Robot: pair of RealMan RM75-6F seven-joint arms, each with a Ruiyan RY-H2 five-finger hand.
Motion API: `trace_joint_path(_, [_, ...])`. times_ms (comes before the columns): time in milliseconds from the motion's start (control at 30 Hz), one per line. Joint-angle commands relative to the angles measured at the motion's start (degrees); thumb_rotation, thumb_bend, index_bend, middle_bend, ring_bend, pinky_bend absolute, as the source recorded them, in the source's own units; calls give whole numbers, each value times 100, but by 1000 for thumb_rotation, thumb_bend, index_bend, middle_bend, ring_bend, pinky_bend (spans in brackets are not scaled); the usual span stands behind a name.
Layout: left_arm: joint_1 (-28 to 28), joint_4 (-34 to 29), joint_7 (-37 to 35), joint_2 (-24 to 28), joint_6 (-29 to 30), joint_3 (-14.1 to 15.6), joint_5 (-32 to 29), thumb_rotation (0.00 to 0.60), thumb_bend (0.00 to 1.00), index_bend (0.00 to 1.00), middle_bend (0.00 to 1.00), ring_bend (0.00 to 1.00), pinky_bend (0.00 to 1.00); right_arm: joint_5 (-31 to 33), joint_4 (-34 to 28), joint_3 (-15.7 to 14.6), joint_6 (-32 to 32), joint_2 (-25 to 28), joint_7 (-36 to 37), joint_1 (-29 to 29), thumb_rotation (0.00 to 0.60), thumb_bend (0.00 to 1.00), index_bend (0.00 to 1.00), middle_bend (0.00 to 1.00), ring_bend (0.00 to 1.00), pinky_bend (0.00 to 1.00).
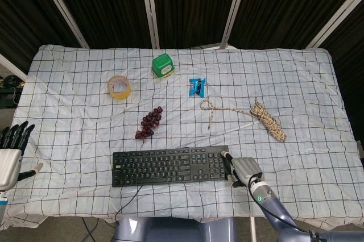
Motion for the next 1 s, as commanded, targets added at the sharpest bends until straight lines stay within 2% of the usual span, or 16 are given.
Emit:
trace_joint_path(33, [2, -8, -2, 1, -5, 4, -5, 600, 111, 0, 0, 0, 0, 89, 14, -47, 0, -53, 38, 24, 600, 500, 63, 907, 878, 825])
trace_joint_path(500, [-2, 12, -22, -5, 6, 5, 10, 600, 110, 0, 0, 0, 0, 261, 82, -208, 108, -201, 78, 117, 600, 502, 63, 906, 879, 825])
trace_joint_path(767, [0, 16, -36, -7, 23, 2, 21, 600, 110, 0, 0, 0, 0, 141, 19, -159, 233, -159, 145, 146, 600, 501, 63, 905, 870, 825])
trace_joint_path(833, [2, 19, -46, -8, 30, -1, 19, 600, 111, 0, 0, 0, 0, -31, -38, -101, 325, -97, 208, 132, 600, 485, 61, 881, 831, 805])
trace_joint_path(933, [4, 24, -54, -6, 31, 0, 17, 600, 110, 0, 0, 0, 0, -394, -162, 15, 525, 36, 365, 66, 600, 455, 58, 771, 718, 721])
trace_joint_path(1000, [5, 22, -59, -4, 37, -1, 24, 600, 110, 0, 0, 0, 0, -672, -250, 66, 673, 151, 469, 0, 600, 424, 60, 633, 591, 648])
